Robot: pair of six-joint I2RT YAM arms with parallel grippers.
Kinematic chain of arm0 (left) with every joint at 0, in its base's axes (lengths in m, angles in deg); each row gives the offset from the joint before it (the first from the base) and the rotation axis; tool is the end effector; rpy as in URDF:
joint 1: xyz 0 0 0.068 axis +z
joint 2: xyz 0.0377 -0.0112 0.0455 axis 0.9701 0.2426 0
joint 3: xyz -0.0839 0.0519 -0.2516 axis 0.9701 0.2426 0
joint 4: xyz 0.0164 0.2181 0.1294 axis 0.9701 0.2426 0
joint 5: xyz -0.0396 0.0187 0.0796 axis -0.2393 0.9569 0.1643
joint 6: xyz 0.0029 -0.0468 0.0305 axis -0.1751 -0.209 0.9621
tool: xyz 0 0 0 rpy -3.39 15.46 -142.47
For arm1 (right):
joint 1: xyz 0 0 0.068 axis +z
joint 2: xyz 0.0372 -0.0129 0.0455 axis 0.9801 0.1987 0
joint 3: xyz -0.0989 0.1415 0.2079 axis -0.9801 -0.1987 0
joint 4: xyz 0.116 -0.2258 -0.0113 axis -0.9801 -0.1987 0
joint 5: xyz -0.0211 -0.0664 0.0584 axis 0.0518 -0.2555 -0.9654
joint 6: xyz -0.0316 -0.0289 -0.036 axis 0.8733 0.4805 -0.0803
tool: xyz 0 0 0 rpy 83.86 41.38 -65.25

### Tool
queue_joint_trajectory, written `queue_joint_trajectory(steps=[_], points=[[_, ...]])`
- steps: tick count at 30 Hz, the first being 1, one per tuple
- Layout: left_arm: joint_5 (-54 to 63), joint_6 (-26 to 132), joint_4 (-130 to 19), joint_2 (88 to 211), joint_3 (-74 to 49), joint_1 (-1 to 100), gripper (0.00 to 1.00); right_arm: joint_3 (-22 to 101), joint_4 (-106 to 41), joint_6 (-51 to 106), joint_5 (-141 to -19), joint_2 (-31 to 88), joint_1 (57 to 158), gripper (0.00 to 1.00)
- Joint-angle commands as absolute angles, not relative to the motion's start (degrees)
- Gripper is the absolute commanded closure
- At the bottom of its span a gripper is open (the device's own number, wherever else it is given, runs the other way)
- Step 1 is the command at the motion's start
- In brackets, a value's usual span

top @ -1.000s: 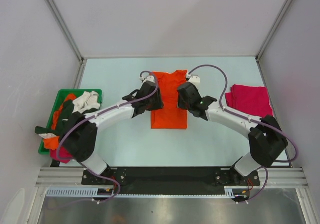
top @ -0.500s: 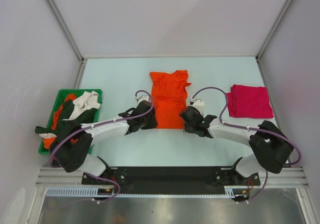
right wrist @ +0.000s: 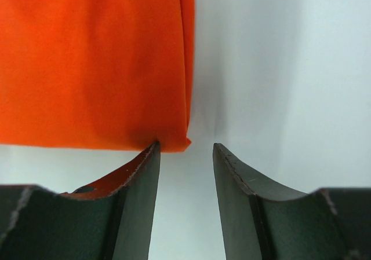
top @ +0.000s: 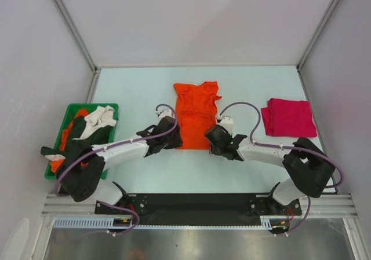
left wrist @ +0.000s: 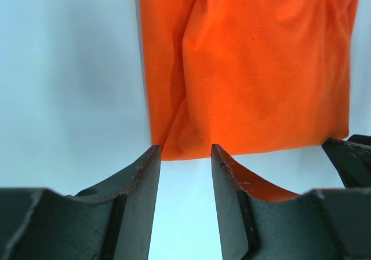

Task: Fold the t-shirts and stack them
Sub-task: Grab one side of the 2/3 rectangular tshirt with both arms

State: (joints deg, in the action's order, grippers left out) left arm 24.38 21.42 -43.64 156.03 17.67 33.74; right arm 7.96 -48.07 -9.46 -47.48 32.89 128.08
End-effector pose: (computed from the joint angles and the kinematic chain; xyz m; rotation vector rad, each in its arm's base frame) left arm 0.2093 -0.1794 0.1813 -0.1214 2.4557 -0.4332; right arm 0.1905 0.1987 0.1684 0.0245 2.4554 0.1444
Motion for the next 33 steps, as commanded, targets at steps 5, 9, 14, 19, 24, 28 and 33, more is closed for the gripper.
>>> queue_joint_trajectory(steps=[5,9,14,19,24,28,33], points=[[25.7,21.4,-43.3,160.1,14.7,33.4,0.55,10.6,-43.9,-10.3,-47.5,40.5,128.0,0.54],[25.9,21.9,-42.8,160.2,14.1,33.4,0.55,11.2,-44.7,-10.5,-48.1,42.4,128.1,0.55],[26.6,22.6,-41.6,161.4,13.0,33.4,0.55,11.5,-46.3,-10.7,-48.2,43.1,128.2,0.58],[26.5,22.3,-41.6,162.6,12.6,33.4,0.56,11.1,-47.1,-11.5,-48.3,42.8,128.3,0.6],[26.6,22.1,-40.0,164.0,11.6,33.4,0.57,10.7,-48.4,-11.5,-48.3,41.9,128.2,0.6],[27.4,21.5,-38.7,163.7,12.1,33.4,0.54,9.8,-48.7,-11.5,-48.3,40.7,128.1,0.6],[26.5,21.2,-38.3,166.3,11.6,33.4,0.55,9.7,-49.1,-11.5,-48.4,40.2,128.1,0.6]])
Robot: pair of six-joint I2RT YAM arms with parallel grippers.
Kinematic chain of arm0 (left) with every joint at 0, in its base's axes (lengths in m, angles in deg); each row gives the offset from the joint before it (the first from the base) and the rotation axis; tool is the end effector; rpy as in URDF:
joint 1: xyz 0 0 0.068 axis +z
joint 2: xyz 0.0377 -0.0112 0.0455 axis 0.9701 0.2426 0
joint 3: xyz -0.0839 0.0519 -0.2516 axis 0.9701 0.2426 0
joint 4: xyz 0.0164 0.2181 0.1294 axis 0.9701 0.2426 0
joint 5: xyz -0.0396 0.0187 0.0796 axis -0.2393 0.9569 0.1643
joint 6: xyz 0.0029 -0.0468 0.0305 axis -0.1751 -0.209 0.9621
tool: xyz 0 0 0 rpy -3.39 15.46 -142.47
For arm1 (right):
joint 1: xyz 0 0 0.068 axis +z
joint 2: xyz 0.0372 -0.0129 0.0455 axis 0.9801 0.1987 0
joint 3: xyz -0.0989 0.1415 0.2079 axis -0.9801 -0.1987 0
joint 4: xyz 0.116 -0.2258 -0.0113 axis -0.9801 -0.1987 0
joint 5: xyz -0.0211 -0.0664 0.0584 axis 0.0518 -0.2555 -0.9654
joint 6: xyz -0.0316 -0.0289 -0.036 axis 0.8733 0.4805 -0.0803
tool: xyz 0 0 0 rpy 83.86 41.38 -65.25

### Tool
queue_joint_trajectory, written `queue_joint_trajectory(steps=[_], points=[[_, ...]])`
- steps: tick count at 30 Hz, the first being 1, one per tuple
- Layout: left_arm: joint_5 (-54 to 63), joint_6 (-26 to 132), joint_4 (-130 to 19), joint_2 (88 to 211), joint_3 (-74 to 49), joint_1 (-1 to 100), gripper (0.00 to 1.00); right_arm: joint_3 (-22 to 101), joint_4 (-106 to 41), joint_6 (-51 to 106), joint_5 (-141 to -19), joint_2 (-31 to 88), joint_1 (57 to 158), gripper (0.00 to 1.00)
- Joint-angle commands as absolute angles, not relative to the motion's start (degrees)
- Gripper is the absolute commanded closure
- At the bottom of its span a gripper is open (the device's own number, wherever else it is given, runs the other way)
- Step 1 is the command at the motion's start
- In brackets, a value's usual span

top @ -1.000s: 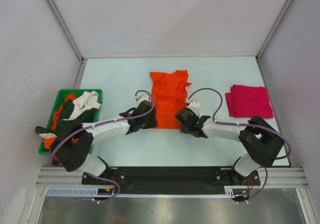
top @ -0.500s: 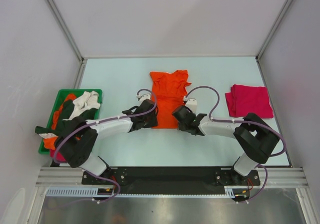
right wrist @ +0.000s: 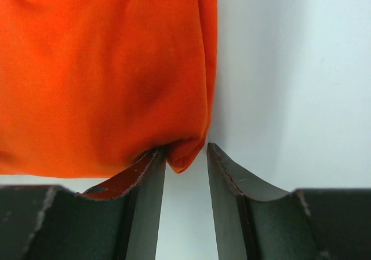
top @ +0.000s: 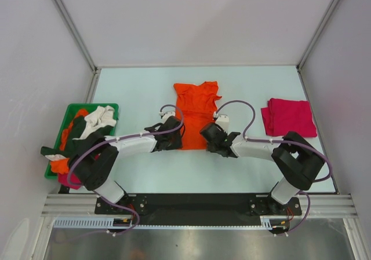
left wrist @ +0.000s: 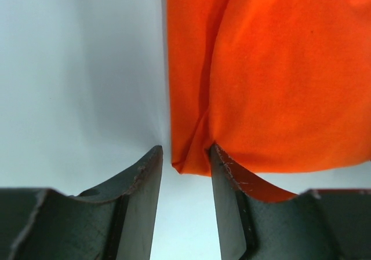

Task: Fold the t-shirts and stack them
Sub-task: Grab one side of the 2/3 rectangular tshirt with both arms

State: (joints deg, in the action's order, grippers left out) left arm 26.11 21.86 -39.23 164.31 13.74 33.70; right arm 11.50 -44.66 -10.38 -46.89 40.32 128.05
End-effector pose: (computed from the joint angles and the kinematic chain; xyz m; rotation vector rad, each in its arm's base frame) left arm 0.2210 -0.1888 0.1577 -0.1051 2.5668 -0.2735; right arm 0.2070 0.2172 0.1540 0.0462 2.4548 0.1340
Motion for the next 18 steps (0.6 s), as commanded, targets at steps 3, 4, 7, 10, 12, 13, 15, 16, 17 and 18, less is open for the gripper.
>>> queue_joint_trajectory(steps=[3,4,7,10,12,13,15,16,17,18], points=[[25.8,21.0,-38.0,167.0,11.0,33.3,0.57,9.6,-49.4,-11.6,-48.3,39.9,128.2,0.6],[25.7,20.9,-37.6,167.4,10.8,33.3,0.57,9.5,-49.4,-11.6,-48.3,39.9,128.2,0.6],[26.0,21.0,-36.0,168.5,10.1,33.3,0.59,9.3,-50.0,-11.7,-48.2,39.7,128.1,0.6],[26.5,20.8,-34.5,168.7,9.7,33.3,0.64,8.9,-50.3,-12.2,-48.2,39.4,128.1,0.61],[27.0,20.8,-34.2,168.2,10.2,33.2,0.68,8.6,-50.6,-12.5,-48.2,39.1,128.1,0.63],[27.2,20.8,-34.0,167.6,10.5,33.2,0.74,8.5,-51.1,-12.6,-48.2,39.0,128.0,0.65],[27.2,20.7,-33.7,167.0,11.2,33.0,0.8,8.1,-51.5,-12.9,-48.1,38.6,128.1,0.74],[27.2,20.6,-33.5,166.7,11.5,33.0,0.89,8.0,-51.7,-13.1,-48.1,38.3,128.2,0.76],[27.3,20.6,-33.4,166.2,12.0,32.9,0.93,7.7,-51.8,-13.3,-48.0,38.1,128.2,0.83],[27.3,20.4,-33.3,165.9,12.1,32.8,0.97,7.3,-52.0,-13.2,-47.8,37.9,128.3,0.86]])
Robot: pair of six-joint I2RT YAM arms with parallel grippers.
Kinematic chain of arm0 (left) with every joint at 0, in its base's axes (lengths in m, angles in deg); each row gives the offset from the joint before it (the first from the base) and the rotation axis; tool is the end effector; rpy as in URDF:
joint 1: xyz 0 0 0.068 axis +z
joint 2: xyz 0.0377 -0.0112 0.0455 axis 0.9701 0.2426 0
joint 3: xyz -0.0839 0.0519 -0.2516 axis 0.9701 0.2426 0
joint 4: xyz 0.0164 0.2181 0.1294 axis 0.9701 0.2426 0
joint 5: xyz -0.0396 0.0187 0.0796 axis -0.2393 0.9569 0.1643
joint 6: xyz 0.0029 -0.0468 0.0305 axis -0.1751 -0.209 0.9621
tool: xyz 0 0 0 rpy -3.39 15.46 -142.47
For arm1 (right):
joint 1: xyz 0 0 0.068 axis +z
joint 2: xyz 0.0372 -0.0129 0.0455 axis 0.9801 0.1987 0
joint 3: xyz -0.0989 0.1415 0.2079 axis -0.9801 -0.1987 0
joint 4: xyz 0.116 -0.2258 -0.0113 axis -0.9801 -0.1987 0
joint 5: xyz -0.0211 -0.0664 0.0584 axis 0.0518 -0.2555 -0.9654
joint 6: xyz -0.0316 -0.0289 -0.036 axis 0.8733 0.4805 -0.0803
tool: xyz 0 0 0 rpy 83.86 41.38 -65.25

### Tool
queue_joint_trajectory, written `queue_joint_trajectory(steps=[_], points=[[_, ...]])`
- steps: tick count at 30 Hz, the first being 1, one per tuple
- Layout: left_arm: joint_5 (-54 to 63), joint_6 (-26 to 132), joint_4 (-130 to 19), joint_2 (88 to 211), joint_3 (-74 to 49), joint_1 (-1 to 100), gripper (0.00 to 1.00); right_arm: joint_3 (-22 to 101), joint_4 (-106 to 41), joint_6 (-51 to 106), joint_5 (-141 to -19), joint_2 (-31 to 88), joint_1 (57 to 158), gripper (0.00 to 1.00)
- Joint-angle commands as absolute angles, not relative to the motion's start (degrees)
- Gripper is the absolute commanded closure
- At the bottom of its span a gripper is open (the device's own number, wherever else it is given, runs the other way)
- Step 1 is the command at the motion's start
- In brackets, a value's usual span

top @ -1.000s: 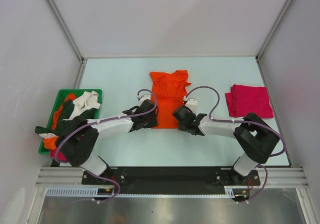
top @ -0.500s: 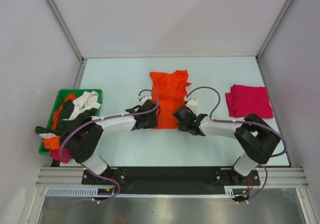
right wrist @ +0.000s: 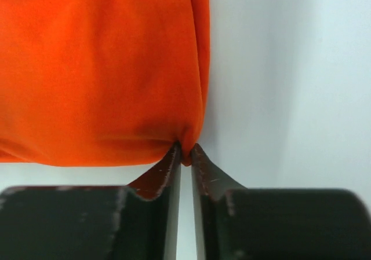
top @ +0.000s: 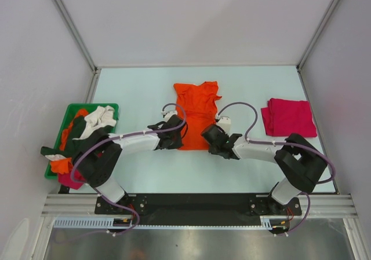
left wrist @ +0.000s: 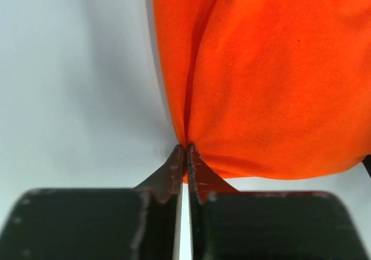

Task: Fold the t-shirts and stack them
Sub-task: Grab one side of the 2/3 rectangular tshirt with both arms

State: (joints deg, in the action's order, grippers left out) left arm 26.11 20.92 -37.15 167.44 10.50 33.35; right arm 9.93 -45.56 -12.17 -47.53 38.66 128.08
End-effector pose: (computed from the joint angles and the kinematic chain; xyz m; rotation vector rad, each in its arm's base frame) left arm 0.2281 -0.1977 0.1558 -0.1140 2.5953 -0.2520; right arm 0.2010 0.2111 0.1537 0.0763 2.4719 0.1447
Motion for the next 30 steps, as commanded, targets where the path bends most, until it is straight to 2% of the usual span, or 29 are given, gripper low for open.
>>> queue_joint_trajectory(steps=[1,2,4,14,22,30], points=[[27.3,20.3,-33.0,165.6,12.4,32.7,1.0,7.1,-52.1,-13.6,-47.8,37.6,128.3,0.89],[27.3,20.3,-32.9,164.9,13.0,32.5,1.0,7.0,-52.3,-13.7,-47.8,37.4,128.3,0.95],[27.5,20.0,-32.8,164.1,13.7,32.3,1.0,6.8,-52.8,-13.9,-47.5,37.1,128.6,1.0],[27.5,20.3,-32.6,159.0,17.1,30.9,1.0,5.6,-55.9,-16.3,-46.1,34.1,132.0,1.0],[26.5,19.0,-31.2,153.6,20.6,26.7,1.0,4.6,-62.5,-23.3,-44.5,28.5,141.2,1.0],[27.9,18.8,-25.4,144.6,18.3,24.8,1.0,10.7,-70.7,-26.4,-38.7,24.8,145.8,1.0]])
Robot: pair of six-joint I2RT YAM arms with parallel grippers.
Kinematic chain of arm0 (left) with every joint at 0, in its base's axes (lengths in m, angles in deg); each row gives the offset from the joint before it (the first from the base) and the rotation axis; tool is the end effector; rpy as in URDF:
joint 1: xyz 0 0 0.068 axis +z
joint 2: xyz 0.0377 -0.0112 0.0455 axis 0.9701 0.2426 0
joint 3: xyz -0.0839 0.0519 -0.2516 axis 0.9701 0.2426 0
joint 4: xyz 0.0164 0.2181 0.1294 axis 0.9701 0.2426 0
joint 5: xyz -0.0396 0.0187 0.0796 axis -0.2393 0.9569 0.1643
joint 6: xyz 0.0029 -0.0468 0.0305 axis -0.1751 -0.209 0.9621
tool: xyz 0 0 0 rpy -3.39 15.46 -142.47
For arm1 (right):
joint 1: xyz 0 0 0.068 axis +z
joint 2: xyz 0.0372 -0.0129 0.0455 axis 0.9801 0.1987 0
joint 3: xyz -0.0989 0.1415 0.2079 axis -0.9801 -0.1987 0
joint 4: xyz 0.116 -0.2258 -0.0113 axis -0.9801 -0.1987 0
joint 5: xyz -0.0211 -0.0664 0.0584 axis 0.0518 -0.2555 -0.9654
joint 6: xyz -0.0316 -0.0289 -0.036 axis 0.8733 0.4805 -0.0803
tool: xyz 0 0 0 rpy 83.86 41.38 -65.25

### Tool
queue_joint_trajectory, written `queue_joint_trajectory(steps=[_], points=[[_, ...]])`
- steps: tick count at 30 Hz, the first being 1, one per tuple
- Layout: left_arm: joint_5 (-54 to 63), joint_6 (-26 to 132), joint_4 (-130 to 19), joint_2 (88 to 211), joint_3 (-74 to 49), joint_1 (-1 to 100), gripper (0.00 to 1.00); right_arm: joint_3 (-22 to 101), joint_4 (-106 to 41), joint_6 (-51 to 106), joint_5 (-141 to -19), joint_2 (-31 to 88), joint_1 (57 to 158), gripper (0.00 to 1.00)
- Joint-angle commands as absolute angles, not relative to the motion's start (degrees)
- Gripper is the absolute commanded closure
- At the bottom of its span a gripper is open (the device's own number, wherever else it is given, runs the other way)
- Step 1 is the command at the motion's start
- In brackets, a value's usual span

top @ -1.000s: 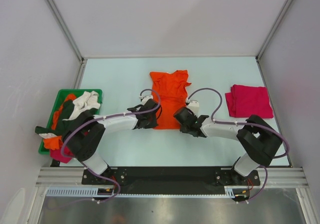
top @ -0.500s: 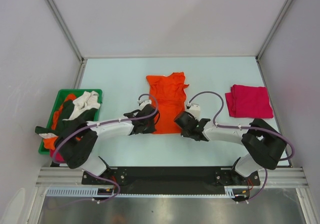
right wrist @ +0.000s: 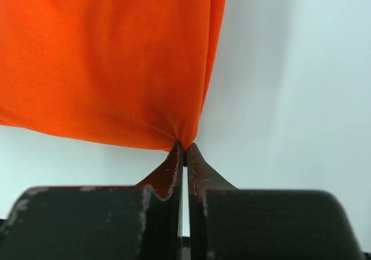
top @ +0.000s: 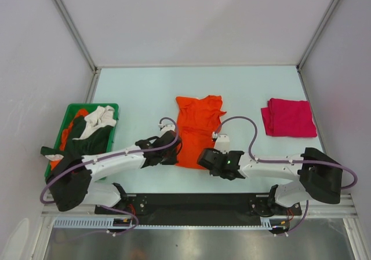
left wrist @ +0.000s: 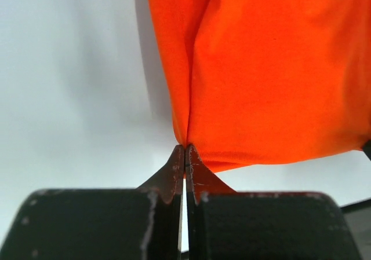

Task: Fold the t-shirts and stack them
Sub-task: Grab one side of the 2/3 rectangular tshirt with both arms, then fold the long partially folded tshirt into a neat square

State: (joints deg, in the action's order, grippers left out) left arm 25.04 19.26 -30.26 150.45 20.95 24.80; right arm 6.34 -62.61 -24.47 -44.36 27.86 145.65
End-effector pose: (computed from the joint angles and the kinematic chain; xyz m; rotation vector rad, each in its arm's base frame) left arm 0.1549 -0.1794 0.1730 0.0501 2.6258 -0.3278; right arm 0.1095 0.2133 0.1701 -0.0748 2.5483 0.1326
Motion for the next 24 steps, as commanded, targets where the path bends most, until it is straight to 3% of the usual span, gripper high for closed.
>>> queue_joint_trajectory(steps=[1,11,24], points=[[29.0,18.9,-24.6,143.8,17.3,24.8,1.0,12.8,-71.2,-25.8,-37.8,24.5,145.1,1.0],[34.7,21.3,-18.9,140.1,3.6,24.9,1.0,22.5,-72.4,-16.1,-34.4,21.7,137.7,1.0],[35.5,27.3,-23.0,150.7,-6.3,31.4,1.0,30.3,-60.5,-1.6,-39.2,29.5,120.3,1.0]])
